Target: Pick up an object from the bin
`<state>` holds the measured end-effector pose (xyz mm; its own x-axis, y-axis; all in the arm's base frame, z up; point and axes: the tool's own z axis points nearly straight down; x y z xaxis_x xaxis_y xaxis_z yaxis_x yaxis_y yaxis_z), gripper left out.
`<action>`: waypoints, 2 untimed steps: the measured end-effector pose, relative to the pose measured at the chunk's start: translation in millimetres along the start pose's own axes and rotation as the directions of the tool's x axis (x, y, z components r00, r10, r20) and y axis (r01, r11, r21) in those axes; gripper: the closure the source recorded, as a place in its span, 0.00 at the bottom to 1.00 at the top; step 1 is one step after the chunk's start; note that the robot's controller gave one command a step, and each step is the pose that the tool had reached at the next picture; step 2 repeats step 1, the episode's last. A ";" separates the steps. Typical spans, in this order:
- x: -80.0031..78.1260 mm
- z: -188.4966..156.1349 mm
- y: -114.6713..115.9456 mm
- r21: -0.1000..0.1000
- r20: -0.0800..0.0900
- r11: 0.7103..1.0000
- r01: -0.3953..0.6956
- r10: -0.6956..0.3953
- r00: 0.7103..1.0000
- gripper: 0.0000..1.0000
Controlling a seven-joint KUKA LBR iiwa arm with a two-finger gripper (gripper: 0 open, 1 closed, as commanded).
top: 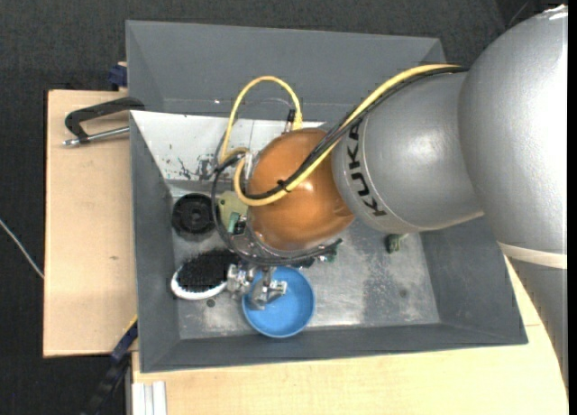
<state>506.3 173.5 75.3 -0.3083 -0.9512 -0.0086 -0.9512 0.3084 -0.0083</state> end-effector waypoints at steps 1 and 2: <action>-3.8 -99.6 -2.8 0.002 0.002 1.000 -0.003 0.003 1.000 1.00; -3.8 -99.6 -2.8 0.002 0.002 1.000 -0.003 0.003 1.000 1.00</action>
Offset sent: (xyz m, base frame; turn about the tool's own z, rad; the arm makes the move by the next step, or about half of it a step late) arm 0.0001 0.0000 0.0942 0.0000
